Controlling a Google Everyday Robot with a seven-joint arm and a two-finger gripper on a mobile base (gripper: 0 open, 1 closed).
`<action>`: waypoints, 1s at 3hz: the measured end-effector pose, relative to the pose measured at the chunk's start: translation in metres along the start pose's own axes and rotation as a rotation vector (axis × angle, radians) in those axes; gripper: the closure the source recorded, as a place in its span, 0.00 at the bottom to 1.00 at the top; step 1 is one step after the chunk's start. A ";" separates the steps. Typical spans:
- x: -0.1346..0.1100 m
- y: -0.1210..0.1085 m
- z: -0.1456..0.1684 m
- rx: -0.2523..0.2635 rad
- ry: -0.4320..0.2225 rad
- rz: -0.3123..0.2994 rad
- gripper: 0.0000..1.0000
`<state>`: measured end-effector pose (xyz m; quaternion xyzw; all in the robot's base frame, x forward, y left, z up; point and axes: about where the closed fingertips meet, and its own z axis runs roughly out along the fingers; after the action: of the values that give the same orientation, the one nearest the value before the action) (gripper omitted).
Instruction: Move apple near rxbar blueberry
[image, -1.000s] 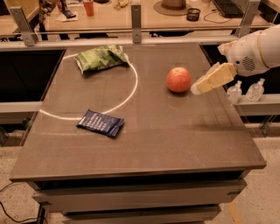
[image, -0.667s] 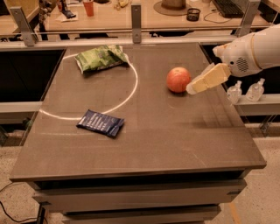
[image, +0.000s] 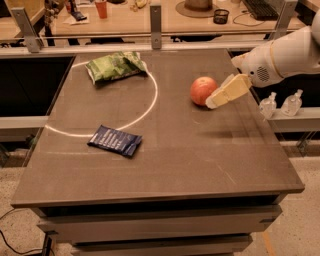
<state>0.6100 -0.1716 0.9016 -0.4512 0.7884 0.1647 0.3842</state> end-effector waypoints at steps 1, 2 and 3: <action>0.009 -0.008 0.015 -0.027 0.035 -0.020 0.00; 0.016 -0.011 0.029 -0.056 0.055 -0.034 0.00; 0.019 -0.012 0.044 -0.082 0.059 -0.041 0.00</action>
Offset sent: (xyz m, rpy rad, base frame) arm 0.0255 0.0005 -0.0447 -0.0655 0.0626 0.0878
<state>0.6342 -0.1621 0.8600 -0.4871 0.7827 0.1756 0.3454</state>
